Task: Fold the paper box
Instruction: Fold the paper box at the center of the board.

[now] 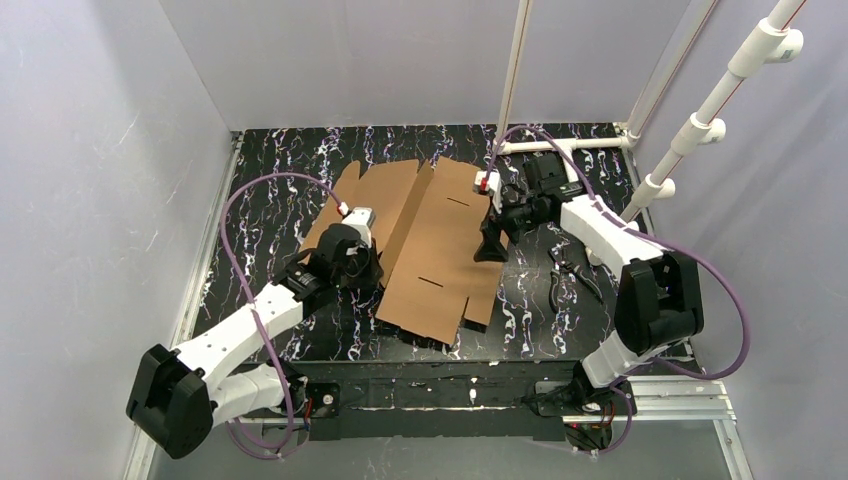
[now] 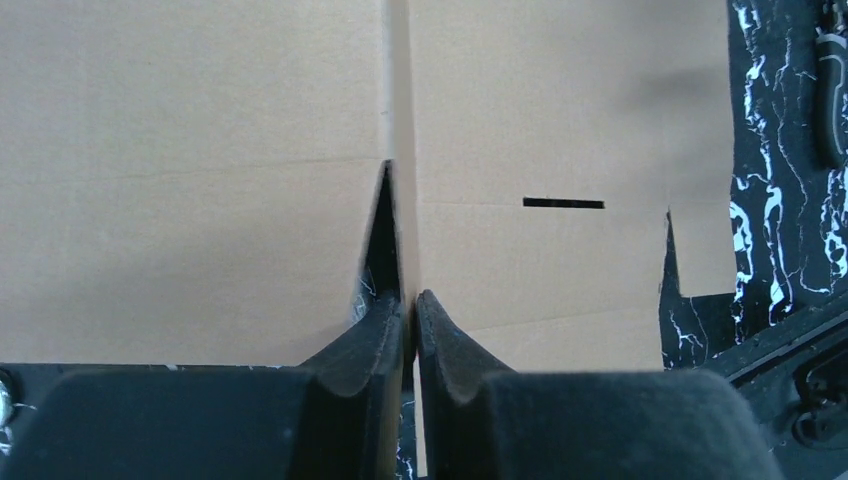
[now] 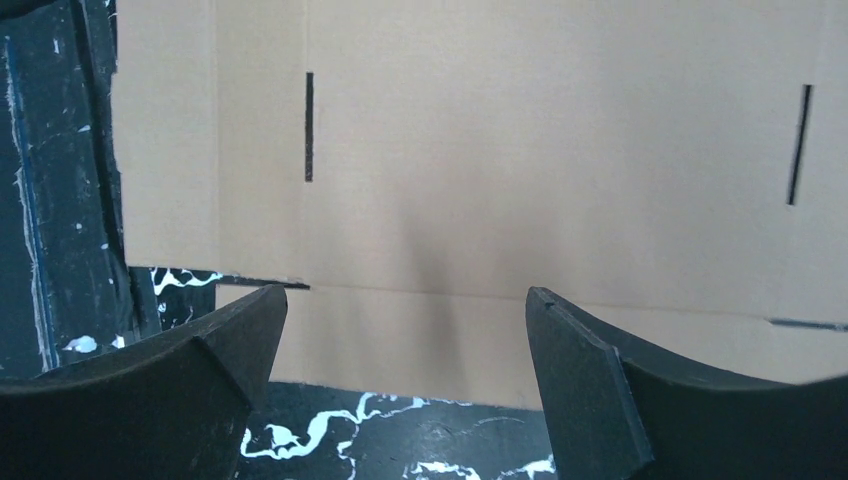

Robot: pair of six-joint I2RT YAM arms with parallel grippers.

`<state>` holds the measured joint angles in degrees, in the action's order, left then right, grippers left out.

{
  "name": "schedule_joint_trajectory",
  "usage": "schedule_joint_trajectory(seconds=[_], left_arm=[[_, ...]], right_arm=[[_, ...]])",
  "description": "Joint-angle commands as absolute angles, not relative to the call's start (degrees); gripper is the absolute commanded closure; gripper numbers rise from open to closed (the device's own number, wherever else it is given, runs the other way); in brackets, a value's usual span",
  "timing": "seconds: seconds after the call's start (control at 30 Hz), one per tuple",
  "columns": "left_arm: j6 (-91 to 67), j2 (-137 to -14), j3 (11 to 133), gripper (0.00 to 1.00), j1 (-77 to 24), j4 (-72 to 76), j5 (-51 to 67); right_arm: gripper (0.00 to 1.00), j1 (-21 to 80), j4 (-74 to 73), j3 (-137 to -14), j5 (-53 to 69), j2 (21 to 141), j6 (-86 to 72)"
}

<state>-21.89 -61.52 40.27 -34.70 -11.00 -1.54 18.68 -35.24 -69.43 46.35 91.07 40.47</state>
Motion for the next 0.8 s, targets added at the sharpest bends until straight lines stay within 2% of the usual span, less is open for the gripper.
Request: schedule_joint_trajectory(seconds=[0.0,0.13,0.23,0.3,0.4,0.6,0.77], left_arm=[[-28.82,-61.76,36.45,0.83,-34.37,-9.98,-0.96],[-41.79,-57.97,32.30,0.39,-33.99,-10.16,-1.73],[-49.49,-51.89,29.17,0.20,-33.54,-10.50,-0.61],[-54.72,-47.83,27.15,0.13,-33.11,-11.43,-0.83],[-63.75,-40.86,21.30,0.07,-31.75,-9.14,-1.14],[-82.03,-32.12,8.20,0.06,-26.97,1.32,-4.81],[-80.34,-33.52,6.75,0.05,-23.62,1.31,-9.01]], right_arm=[[0.02,20.21,-30.63,-66.45,46.11,91.58,37.19],[0.02,20.39,-25.79,-61.75,46.06,92.25,33.56],[0.03,20.39,-21.77,-58.79,44.39,93.20,30.54],[0.05,20.39,-20.18,-58.22,43.01,93.83,28.79],[0.08,20.46,-18.86,-57.63,43.04,94.60,27.31],[0.08,20.57,-18.27,-56.71,43.98,94.67,27.26],[0.08,20.57,-19.11,-56.64,45.12,94.83,28.82]])
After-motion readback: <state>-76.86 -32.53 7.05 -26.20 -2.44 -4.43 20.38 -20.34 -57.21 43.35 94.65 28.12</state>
